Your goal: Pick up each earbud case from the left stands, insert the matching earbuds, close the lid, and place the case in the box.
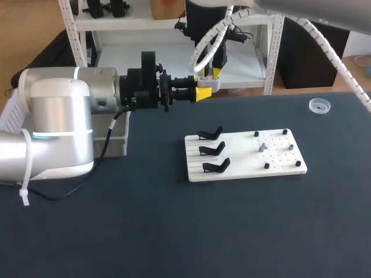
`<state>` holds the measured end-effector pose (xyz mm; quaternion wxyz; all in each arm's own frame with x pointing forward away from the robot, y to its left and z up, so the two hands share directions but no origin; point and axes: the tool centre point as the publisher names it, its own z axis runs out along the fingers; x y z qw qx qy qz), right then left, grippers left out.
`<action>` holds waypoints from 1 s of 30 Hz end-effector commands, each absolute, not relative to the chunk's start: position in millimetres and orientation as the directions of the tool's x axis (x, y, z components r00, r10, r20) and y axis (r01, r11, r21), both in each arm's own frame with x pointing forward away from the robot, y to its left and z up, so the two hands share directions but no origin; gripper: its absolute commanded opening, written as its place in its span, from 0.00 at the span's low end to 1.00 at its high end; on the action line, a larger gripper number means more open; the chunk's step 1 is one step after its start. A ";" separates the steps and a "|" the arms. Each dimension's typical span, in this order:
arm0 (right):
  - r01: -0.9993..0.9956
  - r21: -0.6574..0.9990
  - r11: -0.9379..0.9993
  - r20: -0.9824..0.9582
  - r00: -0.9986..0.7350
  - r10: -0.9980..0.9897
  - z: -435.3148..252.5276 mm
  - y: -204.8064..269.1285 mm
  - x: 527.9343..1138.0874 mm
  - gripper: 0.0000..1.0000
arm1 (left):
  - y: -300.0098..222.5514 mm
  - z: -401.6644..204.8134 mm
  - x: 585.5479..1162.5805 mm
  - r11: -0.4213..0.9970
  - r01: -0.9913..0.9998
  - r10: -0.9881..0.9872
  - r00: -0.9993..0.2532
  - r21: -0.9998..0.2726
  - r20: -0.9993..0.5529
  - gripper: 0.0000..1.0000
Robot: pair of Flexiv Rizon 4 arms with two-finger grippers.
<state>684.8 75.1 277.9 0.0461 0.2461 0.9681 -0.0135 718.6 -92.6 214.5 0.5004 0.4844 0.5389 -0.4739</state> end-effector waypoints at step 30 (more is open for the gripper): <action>0.598 0.024 0.801 -0.087 -0.797 0.598 274.9 74.9 700.4 0.00 | -92.6 213.9 717.3 0.086 0.996 0.046 -0.028 -0.024 -0.999 0.00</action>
